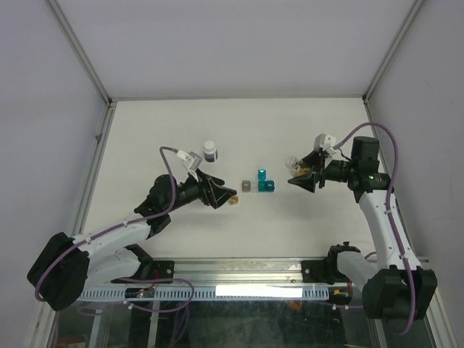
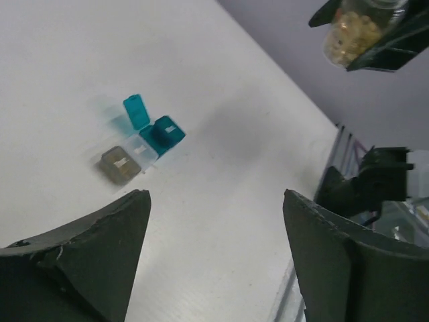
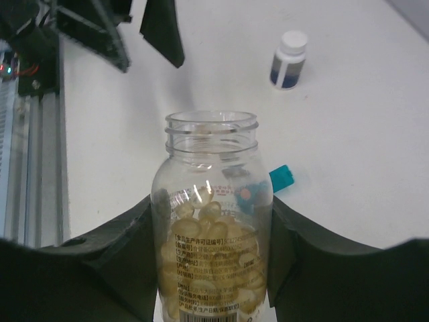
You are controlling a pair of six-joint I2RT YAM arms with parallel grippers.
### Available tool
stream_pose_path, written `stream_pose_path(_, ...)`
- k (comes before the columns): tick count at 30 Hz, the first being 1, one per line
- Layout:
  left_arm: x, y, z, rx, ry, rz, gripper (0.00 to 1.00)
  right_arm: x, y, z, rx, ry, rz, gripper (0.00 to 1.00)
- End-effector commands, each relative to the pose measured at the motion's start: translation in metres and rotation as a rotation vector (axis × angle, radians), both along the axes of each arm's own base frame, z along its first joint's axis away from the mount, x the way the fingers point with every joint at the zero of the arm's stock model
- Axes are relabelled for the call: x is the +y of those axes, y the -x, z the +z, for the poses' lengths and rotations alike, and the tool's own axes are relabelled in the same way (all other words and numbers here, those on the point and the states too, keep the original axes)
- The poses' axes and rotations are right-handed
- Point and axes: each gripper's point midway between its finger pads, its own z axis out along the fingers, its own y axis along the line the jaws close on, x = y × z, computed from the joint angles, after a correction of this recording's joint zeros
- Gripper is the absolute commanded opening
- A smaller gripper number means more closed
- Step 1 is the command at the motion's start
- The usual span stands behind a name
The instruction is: Sort the pills into containers
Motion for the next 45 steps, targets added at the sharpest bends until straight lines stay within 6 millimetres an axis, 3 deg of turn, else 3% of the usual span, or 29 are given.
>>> stream_pose_path(1, 0.005, 0.027, 0.066, -0.190, 0.241, -0.063, 0.91, -0.012, -0.018, 0.083, -0.125, -0.114, -0.151, 0.00)
stream_pose_path(6, 0.017, 0.045, 0.083, -0.228, 0.318, -0.078, 0.99, -0.081, -0.080, 0.167, -0.130, -0.288, -0.794, 0.00)
stream_pose_path(8, 0.018, 0.051, 0.090, -0.234, 0.337, -0.096, 0.99, -0.080, -0.083, 0.184, -0.061, -0.355, -0.798, 0.00)
stream_pose_path(9, 0.018, 0.053, 0.090, -0.231, 0.342, -0.104, 0.99, -0.069, -0.079, 0.191, -0.059, -0.376, -0.721, 0.00)
stream_pose_path(11, 0.019, 0.057, 0.091, -0.225, 0.353, -0.113, 0.99, -0.010, -0.011, 0.192, 0.019, -0.393, -0.193, 0.00)
stream_pose_path(13, 0.021, 0.060, 0.091, -0.224, 0.361, -0.115, 0.99, 0.002, 0.030, 0.203, -0.115, -0.411, -0.026, 0.00)
stream_pose_path(15, 0.023, 0.062, 0.092, -0.227, 0.365, -0.116, 0.99, -0.013, 0.015, 0.219, -0.136, -0.455, -0.177, 0.00)
stream_pose_path(16, 0.024, 0.063, 0.094, -0.231, 0.368, -0.115, 0.99, -0.032, -0.018, 0.228, -0.153, -0.475, -0.364, 0.00)
stream_pose_path(18, 0.024, 0.064, 0.096, -0.235, 0.373, -0.116, 0.99, -0.049, -0.042, 0.228, -0.130, -0.458, -0.472, 0.00)
stream_pose_path(22, 0.022, 0.064, 0.101, -0.247, 0.382, -0.127, 0.99, -0.003, 0.043, 0.228, -0.217, -0.452, -0.016, 0.00)
stream_pose_path(23, 0.021, 0.063, 0.101, -0.247, 0.385, -0.130, 0.99, -0.014, 0.029, 0.239, -0.264, -0.511, -0.118, 0.00)
stream_pose_path(25, 0.018, 0.063, 0.105, -0.251, 0.402, -0.144, 0.99, -0.067, -0.045, 0.252, -0.214, -0.582, -0.553, 0.00)
stream_pose_path(26, 0.016, 0.062, 0.107, -0.249, 0.408, -0.155, 0.99, -0.072, -0.056, 0.247, -0.112, -0.586, -0.571, 0.00)
stream_pose_path(27, 0.012, 0.063, 0.108, -0.244, 0.405, -0.175, 0.99, -0.054, -0.034, 0.259, -0.161, -0.581, -0.401, 0.00)
stream_pose_path(29, 0.007, 0.060, 0.110, -0.243, 0.397, -0.192, 0.99, -0.011, 0.040, 0.248, -0.283, -0.541, -0.030, 0.00)
stream_pose_path(30, 0.006, 0.058, 0.110, -0.245, 0.393, -0.190, 0.99, -0.012, 0.043, 0.253, -0.325, -0.578, -0.044, 0.00)
stream_pose_path(32, 0.004, 0.054, 0.112, -0.253, 0.389, -0.186, 0.99, -0.054, -0.027, 0.260, -0.179, -0.665, -0.438, 0.00)
stream_pose_path(33, 0.003, 0.054, 0.113, -0.253, 0.388, -0.185, 0.99, -0.059, -0.041, 0.252, -0.029, -0.665, -0.499, 0.00)
stream_pose_path(34, 0.002, 0.053, 0.113, -0.256, 0.388, -0.188, 0.99, -0.054, -0.040, 0.251, -0.135, -0.585, -0.424, 0.00)
stream_pose_path(36, 0.003, 0.051, 0.111, -0.267, 0.384, -0.176, 0.99, -0.008, 0.030, 0.242, -0.235, -0.532, -0.016, 0.00)
stream_pose_path(37, 0.004, 0.049, 0.109, -0.274, 0.382, -0.164, 0.99, 0.001, 0.047, 0.239, -0.278, -0.532, 0.057, 0.00)
stream_pose_path(38, 0.004, 0.047, 0.108, -0.279, 0.379, -0.154, 0.99, -0.007, 0.023, 0.244, -0.282, -0.563, -0.044, 0.00)
stream_pose_path(39, 0.004, 0.045, 0.107, -0.281, 0.379, -0.150, 0.99, -0.045, -0.036, 0.250, -0.229, -0.629, -0.369, 0.00)
stream_pose_path(40, 0.003, 0.045, 0.106, -0.281, 0.379, -0.152, 0.99, -0.070, -0.068, 0.239, -0.139, -0.625, -0.576, 0.00)
stream_pose_path(41, 0.002, 0.046, 0.105, -0.281, 0.378, -0.159, 0.99, -0.072, -0.069, 0.249, -0.196, -0.640, -0.558, 0.00)
stream_pose_path(42, 0.002, 0.046, 0.104, -0.286, 0.375, -0.164, 0.99, -0.037, -0.036, 0.227, -0.087, -0.569, -0.296, 0.00)
stream_pose_path(43, 0.002, 0.046, 0.102, -0.292, 0.372, -0.166, 0.99, -0.004, 0.012, 0.224, -0.225, -0.515, -0.030, 0.00)
stream_pose_path(44, 0.002, 0.045, 0.101, -0.300, 0.371, -0.159, 0.99, 0.008, 0.026, 0.206, -0.248, -0.484, 0.062, 0.00)
stream_pose_path(45, 0.001, 0.044, 0.099, -0.306, 0.367, -0.158, 0.99, 0.005, 0.007, 0.195, -0.212, -0.501, -0.008, 0.00)
